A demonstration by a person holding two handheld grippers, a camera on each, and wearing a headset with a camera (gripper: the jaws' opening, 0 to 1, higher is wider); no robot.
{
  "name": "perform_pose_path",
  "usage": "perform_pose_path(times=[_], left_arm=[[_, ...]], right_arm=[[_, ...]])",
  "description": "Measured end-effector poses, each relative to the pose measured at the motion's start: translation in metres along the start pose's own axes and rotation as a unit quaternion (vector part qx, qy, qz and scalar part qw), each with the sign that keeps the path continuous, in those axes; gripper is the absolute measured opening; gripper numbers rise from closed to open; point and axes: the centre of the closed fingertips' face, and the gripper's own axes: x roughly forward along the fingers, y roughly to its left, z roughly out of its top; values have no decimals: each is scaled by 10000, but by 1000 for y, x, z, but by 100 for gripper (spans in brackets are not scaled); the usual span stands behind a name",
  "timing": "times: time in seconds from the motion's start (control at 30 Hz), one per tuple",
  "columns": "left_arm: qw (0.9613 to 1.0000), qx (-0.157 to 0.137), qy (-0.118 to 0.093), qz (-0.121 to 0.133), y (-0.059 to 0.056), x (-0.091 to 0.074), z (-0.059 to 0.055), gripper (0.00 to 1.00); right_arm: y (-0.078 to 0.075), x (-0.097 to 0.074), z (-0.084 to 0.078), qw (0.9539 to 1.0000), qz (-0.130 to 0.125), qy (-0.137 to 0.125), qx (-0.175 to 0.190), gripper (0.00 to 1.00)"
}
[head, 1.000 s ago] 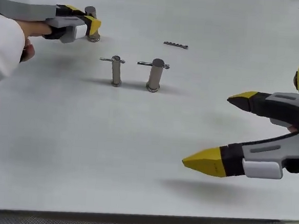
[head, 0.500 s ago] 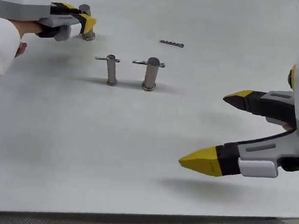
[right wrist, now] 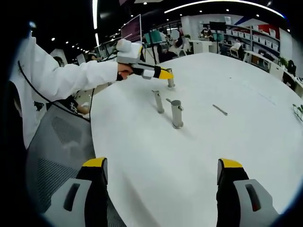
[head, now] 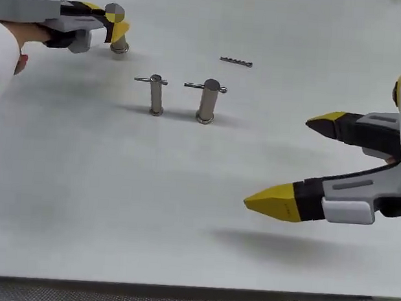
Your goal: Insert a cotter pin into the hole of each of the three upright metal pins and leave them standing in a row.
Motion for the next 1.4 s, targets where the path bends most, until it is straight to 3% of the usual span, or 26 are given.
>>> perform_pose_path(times=[0.2, 0.37, 0.77, 1.0, 1.17, 1.23, 1.4], left_arm=[[9999, 134, -25, -8, -8, -21, 9, 9], [9997, 210, -86, -78, -22, -39, 17, 9], [9996, 147, -209, -121, -53, -72, 30, 9], [9996, 136, -208, -128, -72, -81, 28, 9], [9992, 323, -110, -205, -88, -81, 23, 9], [9985, 450, -78, -309, -102, -84, 22, 9], [9973, 512, -59, -514, -118, -81, 19, 9]], right_arm=[[-9, -4, 8, 9998, -130, -151, 93, 95], [-17, -8, 11, 9994, -219, -249, 97, 95], [-17, -13, 17, 9989, -223, -417, 63, 94], [-13, -14, 18, 9986, -210, -483, 56, 93], [-11, -18, 18, 9984, -209, -520, 65, 93], [-14, -19, 18, 9983, -222, -534, 41, 93], [-15, -20, 15, 9982, -185, -562, 113, 91]])
